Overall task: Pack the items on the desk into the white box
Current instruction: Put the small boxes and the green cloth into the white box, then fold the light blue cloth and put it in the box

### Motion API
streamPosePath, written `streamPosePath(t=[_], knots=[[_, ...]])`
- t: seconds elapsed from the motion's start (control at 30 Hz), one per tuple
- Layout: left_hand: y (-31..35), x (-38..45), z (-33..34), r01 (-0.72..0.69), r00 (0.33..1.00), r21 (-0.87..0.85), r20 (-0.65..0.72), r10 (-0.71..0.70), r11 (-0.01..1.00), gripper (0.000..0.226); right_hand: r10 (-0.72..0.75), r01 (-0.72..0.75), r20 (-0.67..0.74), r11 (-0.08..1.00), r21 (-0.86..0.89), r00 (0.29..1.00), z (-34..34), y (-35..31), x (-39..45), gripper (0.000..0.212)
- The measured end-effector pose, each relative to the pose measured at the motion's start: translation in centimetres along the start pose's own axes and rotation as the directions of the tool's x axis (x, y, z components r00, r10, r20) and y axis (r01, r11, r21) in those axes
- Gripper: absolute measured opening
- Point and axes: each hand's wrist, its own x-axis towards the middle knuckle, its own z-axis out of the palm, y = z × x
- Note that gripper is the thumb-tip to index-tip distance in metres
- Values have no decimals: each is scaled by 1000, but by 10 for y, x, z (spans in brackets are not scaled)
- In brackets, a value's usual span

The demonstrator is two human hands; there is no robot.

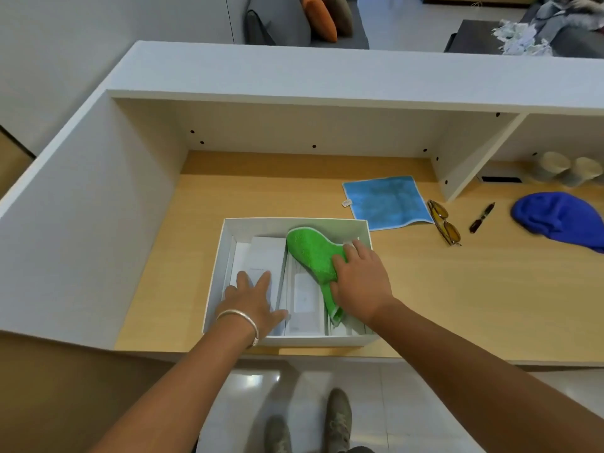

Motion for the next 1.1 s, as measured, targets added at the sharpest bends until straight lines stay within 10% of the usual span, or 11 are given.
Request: streamPosePath(t=[0.3, 0.5, 1.1], knots=[[-47, -26, -32, -52, 860, 68, -504, 79, 996, 73, 72, -72, 23, 997, -5, 997, -1, 18, -24, 76], [-71, -24, -31, -86, 956, -58, -287, 65, 995, 69, 118, -119, 40, 993, 6, 992, 6, 31, -35, 78], [46, -28, -9, -225, 949, -31, -232, 212, 974, 68, 205, -204, 16, 978, -49, 979, 17, 143, -81, 78]])
